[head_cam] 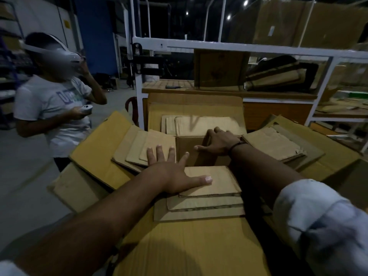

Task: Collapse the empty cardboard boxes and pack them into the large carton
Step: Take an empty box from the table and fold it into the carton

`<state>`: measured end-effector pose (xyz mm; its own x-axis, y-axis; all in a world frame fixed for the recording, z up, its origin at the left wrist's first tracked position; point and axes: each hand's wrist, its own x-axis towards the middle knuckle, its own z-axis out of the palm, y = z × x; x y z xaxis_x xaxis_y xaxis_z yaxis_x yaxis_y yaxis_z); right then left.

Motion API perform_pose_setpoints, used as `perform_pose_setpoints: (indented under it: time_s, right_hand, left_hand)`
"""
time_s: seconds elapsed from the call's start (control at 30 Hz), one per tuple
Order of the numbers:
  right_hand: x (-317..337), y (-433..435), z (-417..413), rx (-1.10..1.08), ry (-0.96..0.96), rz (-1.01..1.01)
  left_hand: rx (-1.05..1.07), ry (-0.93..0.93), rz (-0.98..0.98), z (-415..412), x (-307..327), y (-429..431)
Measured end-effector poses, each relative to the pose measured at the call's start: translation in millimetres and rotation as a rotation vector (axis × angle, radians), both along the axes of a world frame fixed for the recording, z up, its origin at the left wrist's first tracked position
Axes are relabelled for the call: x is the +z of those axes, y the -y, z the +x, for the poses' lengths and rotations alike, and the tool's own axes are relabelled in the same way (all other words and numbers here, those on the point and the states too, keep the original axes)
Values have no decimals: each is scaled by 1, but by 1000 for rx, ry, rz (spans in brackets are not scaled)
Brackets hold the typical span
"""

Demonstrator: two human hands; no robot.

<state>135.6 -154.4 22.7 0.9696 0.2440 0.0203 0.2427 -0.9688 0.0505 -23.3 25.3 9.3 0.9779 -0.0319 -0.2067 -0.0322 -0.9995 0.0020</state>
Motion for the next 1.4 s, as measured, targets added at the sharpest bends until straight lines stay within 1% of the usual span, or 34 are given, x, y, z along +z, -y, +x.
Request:
perform_pose_setpoints:
  time_s: [0.07,0.2,0.23,0.33,0.37,0.43,0.5,0.63,0.73,0.9,1.07,1.17,1.3,1.4]
  right_hand:
    - [4,-2,7,-16,-61,26]
    - [16,4,1,27,-168,67]
    - [15,9,-4,26,-159,47]
    - [1,33,-26,-38,-94,-94]
    - [-5,43,-34,-62,-98,-103]
    - [-9,62,-50,-88,-103,-28]
    - [-7,77,-64,-78,-57,18]
    - [-15,90,-83,-31,-29,26]
    - [-18,90,-85,-34,19,29]
    - [-21,91,-90,-48,45,28]
    - [-24,90,-95,-61,48,34]
    - [-22,89,-96,-71,46,-6]
    - [-14,83,-94,-100,-21,-56]
    - [-10,80,-92,-110,-62,-90]
  left_hand:
    - [10,-14,-2,2,2,1]
    - [20,-50,2,3,8,0]
    - [18,-59,3,2,8,0]
    - [16,-73,16,1,9,-1]
    - [18,-75,21,1,9,0]
    - [20,-76,31,1,9,1]
    - [23,-79,38,2,11,3]
    - [20,-81,57,2,10,2]
    - [16,-66,63,2,9,2]
    - [14,-53,65,-2,7,3]
    - [2,-27,57,-7,4,3]
    - [-10,1,69,-8,3,4]
    - [-24,44,79,-7,3,5]
    - [-12,31,91,-5,6,5]
